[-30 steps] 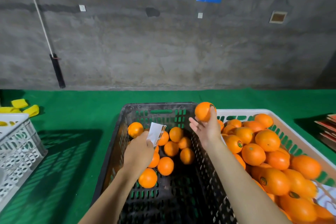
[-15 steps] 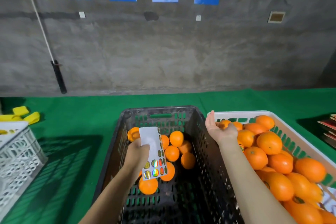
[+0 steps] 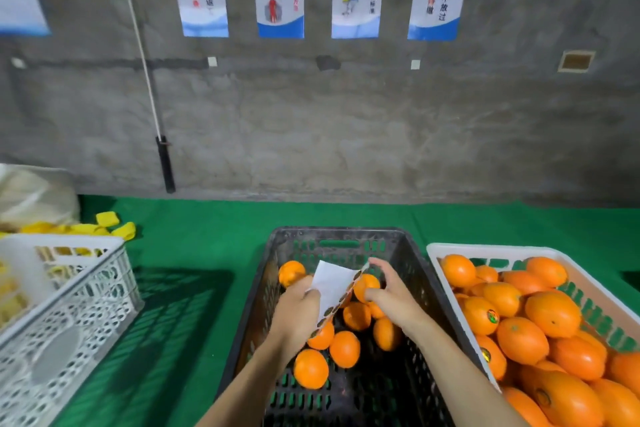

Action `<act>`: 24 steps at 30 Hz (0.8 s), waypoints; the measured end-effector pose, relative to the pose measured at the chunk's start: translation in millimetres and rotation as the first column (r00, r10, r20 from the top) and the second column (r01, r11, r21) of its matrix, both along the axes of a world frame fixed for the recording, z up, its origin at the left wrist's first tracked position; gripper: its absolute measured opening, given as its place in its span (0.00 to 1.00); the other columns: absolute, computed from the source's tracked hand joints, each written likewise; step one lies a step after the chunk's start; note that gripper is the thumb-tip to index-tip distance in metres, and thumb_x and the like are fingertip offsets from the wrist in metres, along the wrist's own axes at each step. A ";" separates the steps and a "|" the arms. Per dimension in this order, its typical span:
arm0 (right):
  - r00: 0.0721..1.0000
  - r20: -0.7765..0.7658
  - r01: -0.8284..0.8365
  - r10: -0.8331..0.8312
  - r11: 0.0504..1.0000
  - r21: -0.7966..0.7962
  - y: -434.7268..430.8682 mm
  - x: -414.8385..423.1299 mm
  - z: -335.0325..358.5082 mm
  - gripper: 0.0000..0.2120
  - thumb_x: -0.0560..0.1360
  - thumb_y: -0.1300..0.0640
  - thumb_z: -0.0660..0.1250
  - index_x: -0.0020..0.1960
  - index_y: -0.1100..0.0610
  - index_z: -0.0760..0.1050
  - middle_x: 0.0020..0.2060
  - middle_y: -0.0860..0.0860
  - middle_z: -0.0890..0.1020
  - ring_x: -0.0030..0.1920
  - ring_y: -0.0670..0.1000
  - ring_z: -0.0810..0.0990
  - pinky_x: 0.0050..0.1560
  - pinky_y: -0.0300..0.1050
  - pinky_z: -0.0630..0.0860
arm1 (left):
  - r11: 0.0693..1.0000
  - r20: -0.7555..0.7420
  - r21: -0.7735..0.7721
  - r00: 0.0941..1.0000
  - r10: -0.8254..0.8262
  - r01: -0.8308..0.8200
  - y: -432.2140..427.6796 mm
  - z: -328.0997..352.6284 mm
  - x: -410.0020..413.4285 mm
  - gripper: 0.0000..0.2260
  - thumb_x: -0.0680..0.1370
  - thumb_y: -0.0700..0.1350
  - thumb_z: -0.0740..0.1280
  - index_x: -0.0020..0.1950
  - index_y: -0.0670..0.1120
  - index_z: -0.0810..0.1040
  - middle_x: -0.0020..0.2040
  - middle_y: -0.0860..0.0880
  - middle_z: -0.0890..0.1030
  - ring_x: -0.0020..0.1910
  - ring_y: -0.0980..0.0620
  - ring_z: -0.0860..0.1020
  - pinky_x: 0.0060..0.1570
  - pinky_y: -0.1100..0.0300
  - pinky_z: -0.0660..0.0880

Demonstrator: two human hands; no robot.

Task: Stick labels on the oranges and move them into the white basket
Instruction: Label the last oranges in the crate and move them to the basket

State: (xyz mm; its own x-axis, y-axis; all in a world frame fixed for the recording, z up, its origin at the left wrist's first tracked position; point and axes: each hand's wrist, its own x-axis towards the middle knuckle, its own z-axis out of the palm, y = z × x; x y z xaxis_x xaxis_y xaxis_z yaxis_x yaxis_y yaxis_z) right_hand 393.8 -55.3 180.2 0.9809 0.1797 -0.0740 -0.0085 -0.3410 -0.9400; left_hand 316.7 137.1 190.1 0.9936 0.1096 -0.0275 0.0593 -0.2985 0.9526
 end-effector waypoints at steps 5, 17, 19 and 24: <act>0.966 0.167 -0.193 0.199 0.980 -0.051 -8.9 -34.7 30.4 0.21 0.73 0.59 0.74 0.62 0.41 0.76 0.76 0.42 0.60 0.75 0.45 0.58 0.69 0.48 0.67 | 0.973 0.046 -0.180 0.990 -0.136 0.142 20.8 22.5 -28.7 0.15 0.82 0.42 0.59 0.53 0.53 0.85 0.52 0.45 0.86 0.51 0.44 0.84 0.54 0.44 0.80; 0.964 0.245 -0.192 0.105 0.912 0.363 -43.2 -173.4 124.8 0.16 0.72 0.64 0.73 0.58 0.66 0.74 0.50 0.62 0.85 0.50 0.63 0.86 0.44 0.51 0.83 | 0.903 0.198 -0.420 0.980 -0.002 0.087 8.1 83.0 -125.4 0.13 0.85 0.46 0.59 0.58 0.51 0.84 0.55 0.47 0.85 0.54 0.44 0.84 0.54 0.43 0.80; 0.969 0.244 -0.134 0.041 0.917 0.376 -47.9 -193.5 127.9 0.12 0.75 0.65 0.71 0.57 0.67 0.76 0.48 0.63 0.86 0.48 0.63 0.86 0.42 0.52 0.84 | 0.908 0.197 -0.398 0.979 -0.058 0.134 3.8 94.1 -147.9 0.12 0.83 0.48 0.61 0.57 0.52 0.84 0.55 0.46 0.86 0.54 0.44 0.84 0.53 0.43 0.81; 0.958 0.271 -0.013 -0.091 0.934 0.358 -70.3 -231.7 141.2 0.05 0.73 0.61 0.75 0.43 0.60 0.79 0.39 0.57 0.86 0.38 0.58 0.87 0.32 0.46 0.81 | 0.990 0.278 -0.119 0.960 -0.043 0.079 -10.8 123.7 -189.6 0.18 0.80 0.50 0.66 0.41 0.35 0.77 0.36 0.38 0.81 0.39 0.37 0.82 0.39 0.38 0.81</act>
State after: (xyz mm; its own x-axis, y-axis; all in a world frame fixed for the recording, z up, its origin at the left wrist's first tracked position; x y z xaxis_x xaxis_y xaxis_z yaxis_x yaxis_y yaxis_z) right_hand 162.1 -125.5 321.4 0.9588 0.1046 0.2640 0.2646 0.0086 -0.9643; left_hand 127.1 126.3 313.8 0.9696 0.0622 0.2367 -0.2235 -0.1684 0.9600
